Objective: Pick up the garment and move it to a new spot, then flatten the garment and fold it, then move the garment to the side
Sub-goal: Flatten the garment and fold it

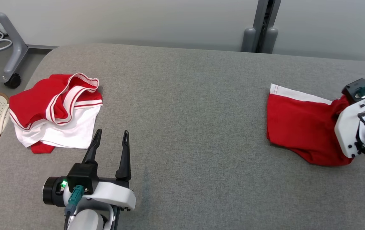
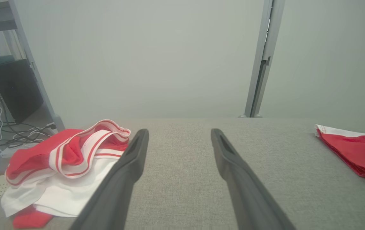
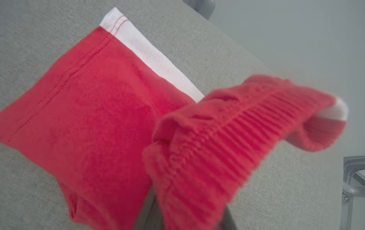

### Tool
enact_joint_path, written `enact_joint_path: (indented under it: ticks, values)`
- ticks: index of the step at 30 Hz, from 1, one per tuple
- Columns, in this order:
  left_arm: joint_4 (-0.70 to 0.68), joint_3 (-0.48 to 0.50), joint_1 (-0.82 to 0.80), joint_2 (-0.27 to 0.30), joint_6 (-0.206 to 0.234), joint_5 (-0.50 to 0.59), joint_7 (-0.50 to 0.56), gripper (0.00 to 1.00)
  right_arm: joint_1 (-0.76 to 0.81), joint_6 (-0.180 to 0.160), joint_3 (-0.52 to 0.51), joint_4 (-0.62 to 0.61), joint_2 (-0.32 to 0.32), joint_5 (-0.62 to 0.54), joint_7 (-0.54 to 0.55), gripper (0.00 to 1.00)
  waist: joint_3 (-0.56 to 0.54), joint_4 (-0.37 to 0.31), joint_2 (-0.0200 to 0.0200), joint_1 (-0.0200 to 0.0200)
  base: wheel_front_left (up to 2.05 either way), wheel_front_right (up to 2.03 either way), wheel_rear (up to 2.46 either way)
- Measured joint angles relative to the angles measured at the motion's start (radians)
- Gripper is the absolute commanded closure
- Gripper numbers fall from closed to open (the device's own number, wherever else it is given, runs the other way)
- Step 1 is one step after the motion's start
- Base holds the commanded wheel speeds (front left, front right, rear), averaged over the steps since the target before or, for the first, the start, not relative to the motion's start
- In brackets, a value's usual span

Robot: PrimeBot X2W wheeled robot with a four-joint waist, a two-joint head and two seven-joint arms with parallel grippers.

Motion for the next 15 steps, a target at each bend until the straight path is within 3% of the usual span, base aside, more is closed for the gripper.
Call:
enact_joint_path:
  ticks: [9,15]
  values:
    - [-0.001,-0.006,0.013,0.0,0.011,-0.016,0.0,0.0,-0.021,0.0,0.02,-0.056,0.031,0.021,0.103,1.0,-0.003,0.029,0.0,0.0,0.0,0.0,0.0]
    - [0.0,-0.014,0.011,0.0,0.012,-0.023,0.0,0.0,-0.034,0.0,0.016,-0.031,0.062,0.055,0.13,1.0,0.016,0.056,0.0,0.0,0.0,0.0,0.0]
